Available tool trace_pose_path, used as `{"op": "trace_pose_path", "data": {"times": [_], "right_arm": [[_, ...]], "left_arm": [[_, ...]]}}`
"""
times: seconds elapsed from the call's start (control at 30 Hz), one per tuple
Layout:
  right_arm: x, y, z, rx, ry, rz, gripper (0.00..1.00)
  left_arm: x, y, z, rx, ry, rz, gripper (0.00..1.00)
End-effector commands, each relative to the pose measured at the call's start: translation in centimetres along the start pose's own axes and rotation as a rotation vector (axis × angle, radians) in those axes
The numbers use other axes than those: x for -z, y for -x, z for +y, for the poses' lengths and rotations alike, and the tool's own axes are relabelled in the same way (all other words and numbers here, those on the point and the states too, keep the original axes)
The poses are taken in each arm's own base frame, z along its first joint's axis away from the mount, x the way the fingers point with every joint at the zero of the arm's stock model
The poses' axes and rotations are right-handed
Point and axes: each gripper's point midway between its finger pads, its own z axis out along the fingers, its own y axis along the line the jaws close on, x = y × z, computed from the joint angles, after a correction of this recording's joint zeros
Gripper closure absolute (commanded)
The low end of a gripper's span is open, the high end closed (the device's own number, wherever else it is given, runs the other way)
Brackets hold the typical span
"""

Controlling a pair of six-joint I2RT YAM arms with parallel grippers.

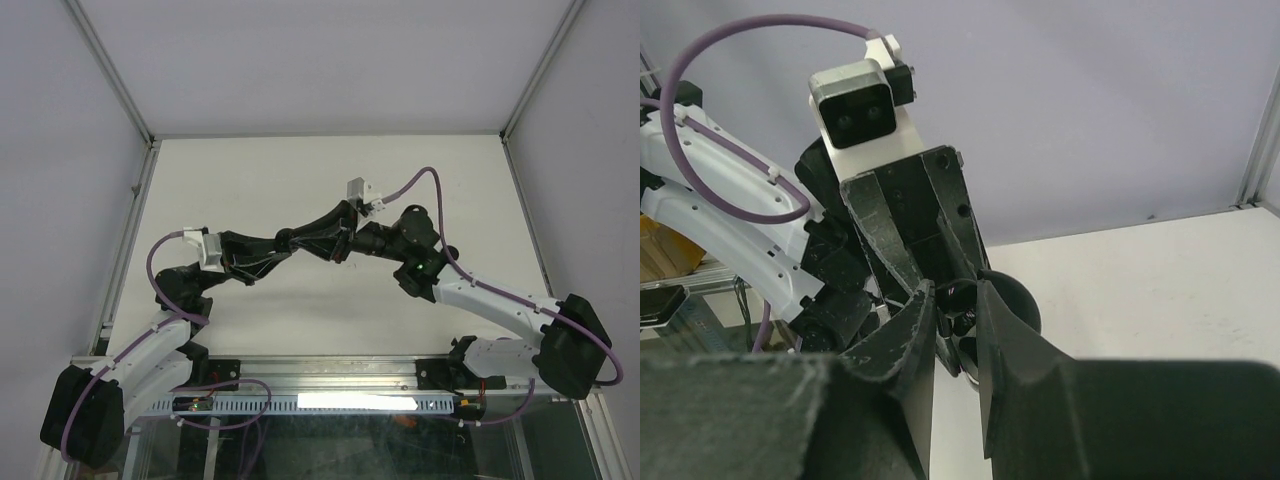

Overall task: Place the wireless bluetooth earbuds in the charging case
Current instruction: Place the earbud in the charging case.

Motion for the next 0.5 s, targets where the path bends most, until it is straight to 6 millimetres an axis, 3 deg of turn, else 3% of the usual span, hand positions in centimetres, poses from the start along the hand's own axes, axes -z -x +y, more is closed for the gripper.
{"op": "trace_pose_path", "data": {"times": [0.0,0.47], "right_arm": [[-0.27,1.06,0.11,0.051,0.005,-0.05,0.9],[-0.63,1.02,0.1,0.063,0.002,-0.077,0.9]], "left_arm": [[-0.03,1.11,-0.81,-0.04,-0.036,-0.041,0.89],[-0.1,1.11,-1.05,-0.02,-0.05,-0.041,0.89]]}}
